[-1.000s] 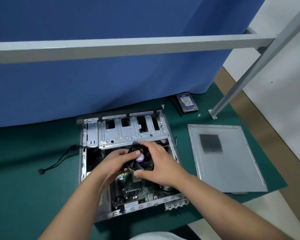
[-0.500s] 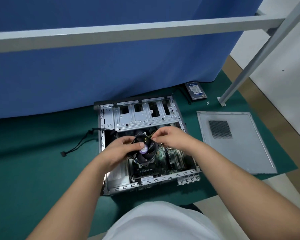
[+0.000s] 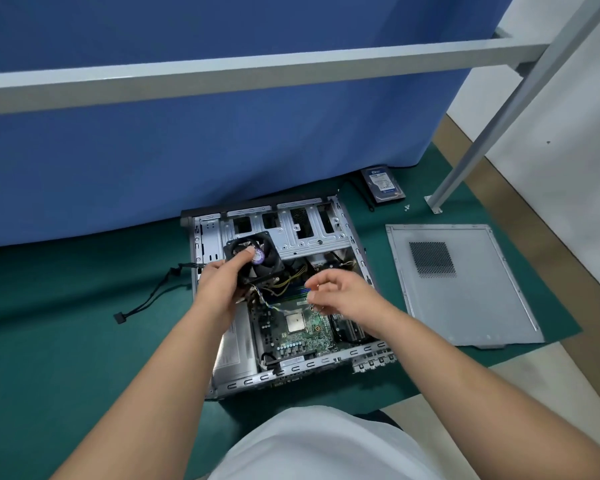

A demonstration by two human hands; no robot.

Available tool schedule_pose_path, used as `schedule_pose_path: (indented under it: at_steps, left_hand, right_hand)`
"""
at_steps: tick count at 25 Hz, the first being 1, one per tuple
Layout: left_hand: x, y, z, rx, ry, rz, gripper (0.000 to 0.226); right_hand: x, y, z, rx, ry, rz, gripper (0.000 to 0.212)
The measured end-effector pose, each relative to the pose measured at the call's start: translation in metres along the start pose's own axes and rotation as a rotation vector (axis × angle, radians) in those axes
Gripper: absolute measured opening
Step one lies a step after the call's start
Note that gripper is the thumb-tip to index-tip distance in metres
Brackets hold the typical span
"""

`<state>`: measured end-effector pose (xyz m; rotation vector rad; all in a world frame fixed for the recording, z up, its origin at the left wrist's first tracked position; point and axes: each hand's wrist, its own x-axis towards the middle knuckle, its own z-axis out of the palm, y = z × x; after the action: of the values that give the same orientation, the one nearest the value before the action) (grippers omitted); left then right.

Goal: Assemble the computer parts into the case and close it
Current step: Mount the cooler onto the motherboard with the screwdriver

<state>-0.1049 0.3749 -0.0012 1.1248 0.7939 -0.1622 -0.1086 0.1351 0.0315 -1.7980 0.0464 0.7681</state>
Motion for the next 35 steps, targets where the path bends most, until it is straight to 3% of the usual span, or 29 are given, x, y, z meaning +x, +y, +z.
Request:
schedule_pose_path:
  at_steps: [4, 8, 12, 16, 19, 21, 24, 26, 29, 33, 35]
  left_hand:
    - [0.002, 0.0, 0.01, -0.043, -0.002, 0.005, 0.083]
    - [0.004, -0.004, 0.015, 0.029, -0.036, 0.018, 0.074]
    - [0.003, -0.004, 0.013, 0.181, -0.082, 0.054, 0.065]
    - [-0.002, -0.002, 0.019, 0.441, -0.174, 0.13, 0.055]
    - [-0.008, -0.002, 0.029, 0.633, -0.307, 0.135, 0.058]
    - [-0.013, -0.005, 0.035, 0.654, -0.373, 0.101, 0.068]
    - [-0.018, -0.012, 0.035, 0.609, -0.407, 0.094, 0.081]
    - [-0.018, -0.015, 0.031, 0.566, -0.423, 0.083, 0.091]
    - [-0.019, -0.02, 0.028, 0.441, -0.364, 0.03, 0.073]
    - [-0.025, -0.02, 0.036, 0.371, -0.34, -0.006, 0.056]
    - [-0.027, -0.018, 0.036, 0.39, -0.375, 0.012, 0.058]
  right_hand:
    - [0.002, 0.008, 0.014, -0.112, -0.146, 0.03, 0.015]
    - [0.006, 0.006, 0.01, -0.514, -0.011, 0.003, 0.016]
    - [0.006, -0.006, -0.015, -1.091, -0.218, -0.033, 0.068]
    - [0.011, -0.03, -0.035, -1.202, -0.024, -0.363, 0.109]
    - [0.021, -0.034, -0.033, -1.398, -0.063, -0.603, 0.136]
    - [0.029, -0.029, -0.03, -1.423, -0.1, -0.667, 0.129]
    - [0.033, -0.021, -0.029, -1.282, -0.065, -0.693, 0.092]
    - [0.032, -0.016, -0.028, -1.163, -0.004, -0.656, 0.079]
    - [0.029, -0.009, -0.03, -1.07, 0.046, -0.567, 0.085]
    - [0.026, -0.006, -0.023, -1.325, 0.09, -0.648, 0.106]
    - [0.028, -0.005, -0.019, -1.355, 0.065, -0.634, 0.1]
